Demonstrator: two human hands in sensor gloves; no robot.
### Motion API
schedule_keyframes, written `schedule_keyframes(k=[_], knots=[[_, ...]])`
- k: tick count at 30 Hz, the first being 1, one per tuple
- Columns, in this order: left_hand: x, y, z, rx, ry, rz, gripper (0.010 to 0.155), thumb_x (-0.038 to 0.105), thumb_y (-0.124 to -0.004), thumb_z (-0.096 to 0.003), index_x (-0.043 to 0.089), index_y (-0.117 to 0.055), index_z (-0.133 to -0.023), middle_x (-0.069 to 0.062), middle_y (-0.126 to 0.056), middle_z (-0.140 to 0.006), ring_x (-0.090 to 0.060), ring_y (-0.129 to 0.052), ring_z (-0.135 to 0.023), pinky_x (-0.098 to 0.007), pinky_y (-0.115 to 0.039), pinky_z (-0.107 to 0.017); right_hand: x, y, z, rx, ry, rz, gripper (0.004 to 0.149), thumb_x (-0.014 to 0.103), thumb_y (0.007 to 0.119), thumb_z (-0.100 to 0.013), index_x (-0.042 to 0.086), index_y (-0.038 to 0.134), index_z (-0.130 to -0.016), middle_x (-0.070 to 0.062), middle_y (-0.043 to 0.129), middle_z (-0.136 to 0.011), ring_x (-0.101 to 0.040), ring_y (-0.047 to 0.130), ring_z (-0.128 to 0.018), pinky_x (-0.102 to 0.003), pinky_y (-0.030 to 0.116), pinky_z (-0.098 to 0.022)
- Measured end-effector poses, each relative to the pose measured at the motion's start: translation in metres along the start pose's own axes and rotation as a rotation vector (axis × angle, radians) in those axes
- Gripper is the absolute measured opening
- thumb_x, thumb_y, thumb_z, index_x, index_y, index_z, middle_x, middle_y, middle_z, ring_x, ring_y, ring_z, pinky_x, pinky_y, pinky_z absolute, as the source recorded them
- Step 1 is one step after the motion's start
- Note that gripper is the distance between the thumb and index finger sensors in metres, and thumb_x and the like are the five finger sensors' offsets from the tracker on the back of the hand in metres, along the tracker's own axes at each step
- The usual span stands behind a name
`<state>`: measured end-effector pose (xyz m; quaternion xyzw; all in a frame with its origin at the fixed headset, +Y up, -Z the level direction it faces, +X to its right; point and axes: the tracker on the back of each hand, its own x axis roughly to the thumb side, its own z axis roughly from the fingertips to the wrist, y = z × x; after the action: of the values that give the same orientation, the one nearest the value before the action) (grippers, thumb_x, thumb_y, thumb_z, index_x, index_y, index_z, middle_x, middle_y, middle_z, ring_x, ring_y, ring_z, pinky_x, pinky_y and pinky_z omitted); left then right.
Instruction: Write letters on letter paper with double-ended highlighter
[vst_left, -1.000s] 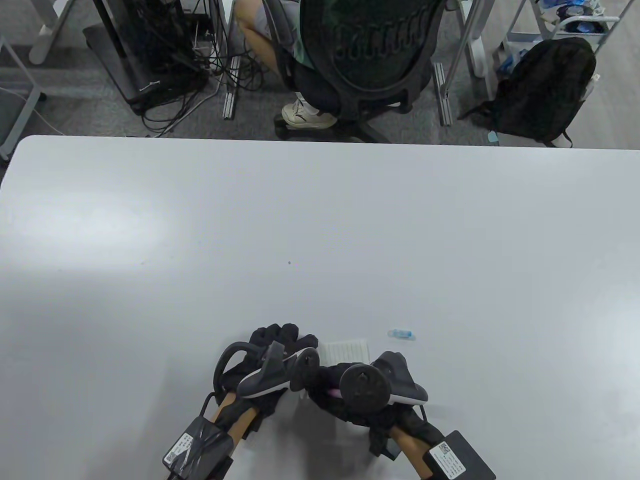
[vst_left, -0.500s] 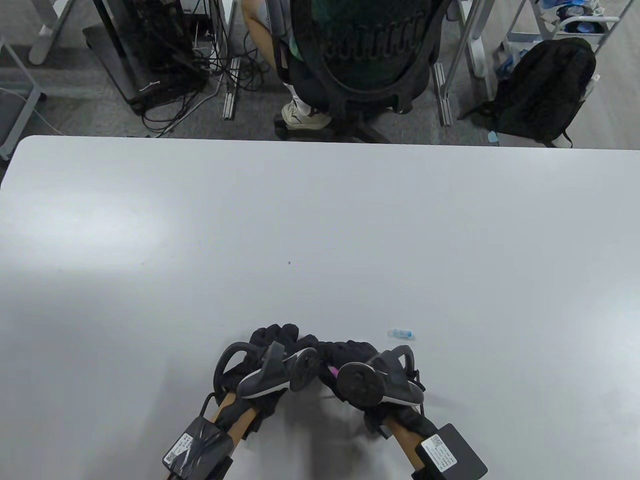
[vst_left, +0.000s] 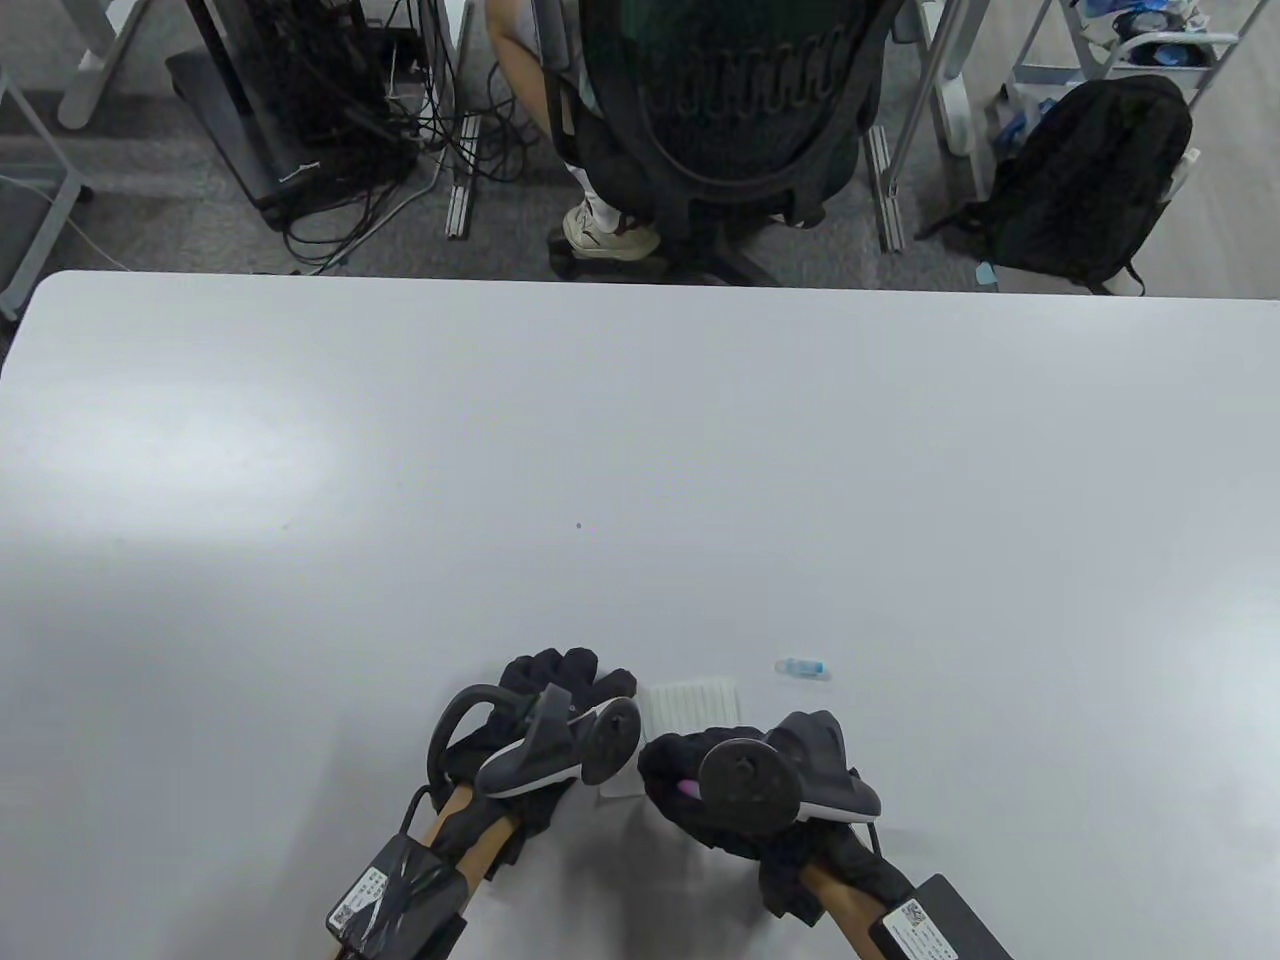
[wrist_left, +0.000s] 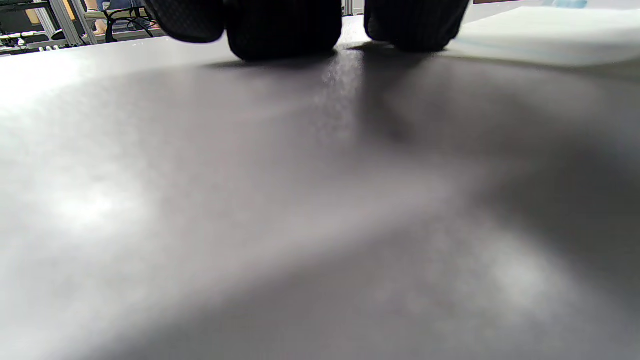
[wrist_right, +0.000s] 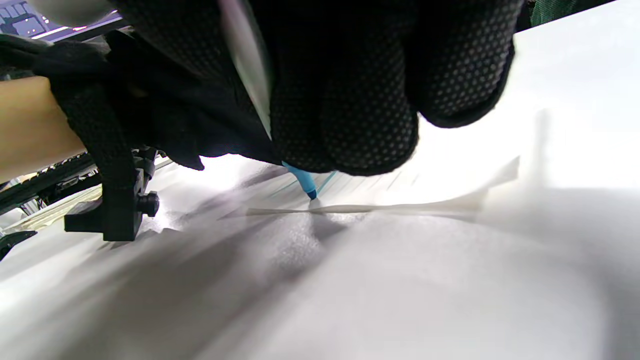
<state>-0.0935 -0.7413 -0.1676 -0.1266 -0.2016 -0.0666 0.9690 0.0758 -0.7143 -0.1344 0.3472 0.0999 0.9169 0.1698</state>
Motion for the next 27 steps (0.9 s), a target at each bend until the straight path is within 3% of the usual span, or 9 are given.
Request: schedule_keyframes(k=[2, 4, 10, 20, 23, 27], knots=[[0.000, 0.000, 0.000, 0.000, 0.000, -0.001, 0.047, 0.042, -0.066, -0.0610, 0.040, -0.055, -0.107, -0.007, -0.059, -0.112, -0.026, -0.070, -0.095, -0.056, -0.061, -0.080, 0.000, 0.000, -0.002, -0.090, 0.000, 0.001, 0.047, 0.041, 0.064, -0.056, 0.013, 0.079, -0.091, -0.019, 0.098, -0.071, -0.030, 0.100, -0.056, -0.056, 0.080, -0.053], [0.000, 0.000, 0.000, -0.001, 0.000, -0.003, 0.047, 0.042, -0.066, -0.0612, 0.039, -0.055, -0.107, -0.007, -0.059, -0.112, -0.026, -0.070, -0.095, -0.056, -0.060, -0.080, 0.000, 0.002, -0.006, -0.106, 0.015, -0.007, 0.048, 0.042, 0.064, -0.056, 0.014, 0.075, -0.093, -0.018, 0.095, -0.076, -0.031, 0.098, -0.060, -0.057, 0.079, -0.055], [0.001, 0.000, 0.000, -0.002, -0.002, -0.002, 0.047, 0.041, -0.066, -0.0613, 0.039, -0.055, -0.107, -0.007, -0.059, -0.112, -0.026, -0.070, -0.095, -0.056, -0.060, -0.080, 0.003, 0.012, -0.017, -0.075, 0.014, 0.051, 0.049, 0.043, 0.064, -0.056, 0.016, 0.073, -0.095, -0.017, 0.093, -0.079, -0.031, 0.098, -0.063, -0.056, 0.078, -0.057], [0.001, 0.000, 0.000, -0.005, -0.008, -0.008, 0.048, 0.041, -0.065, -0.0615, 0.039, -0.054, -0.108, -0.007, -0.059, -0.112, -0.026, -0.069, -0.095, -0.057, -0.060, -0.080, -0.008, 0.005, -0.010, -0.104, 0.059, 0.042, 0.048, 0.043, 0.064, -0.056, 0.014, 0.076, -0.093, -0.017, 0.096, -0.075, -0.030, 0.100, -0.059, -0.056, 0.080, -0.054], [0.005, -0.001, 0.000, -0.021, -0.025, -0.034, 0.049, 0.040, -0.063, -0.0621, 0.037, -0.049, -0.109, -0.008, -0.055, -0.113, -0.027, -0.067, -0.096, -0.057, -0.058, -0.081, -0.014, 0.001, -0.008, -0.165, 0.088, -0.003, 0.048, 0.042, 0.064, -0.056, 0.014, 0.075, -0.093, -0.018, 0.095, -0.075, -0.031, 0.099, -0.060, -0.056, 0.079, -0.055], [0.009, -0.001, 0.000, -0.029, -0.047, -0.068, 0.052, 0.037, -0.061, -0.0630, 0.037, -0.044, -0.111, -0.008, -0.052, -0.114, -0.026, -0.065, -0.097, -0.056, -0.057, -0.082, -0.020, -0.002, -0.009, -0.166, 0.125, 0.079, 0.049, 0.043, 0.064, -0.056, 0.014, 0.073, -0.095, -0.018, 0.094, -0.077, -0.031, 0.098, -0.061, -0.057, 0.079, -0.055]])
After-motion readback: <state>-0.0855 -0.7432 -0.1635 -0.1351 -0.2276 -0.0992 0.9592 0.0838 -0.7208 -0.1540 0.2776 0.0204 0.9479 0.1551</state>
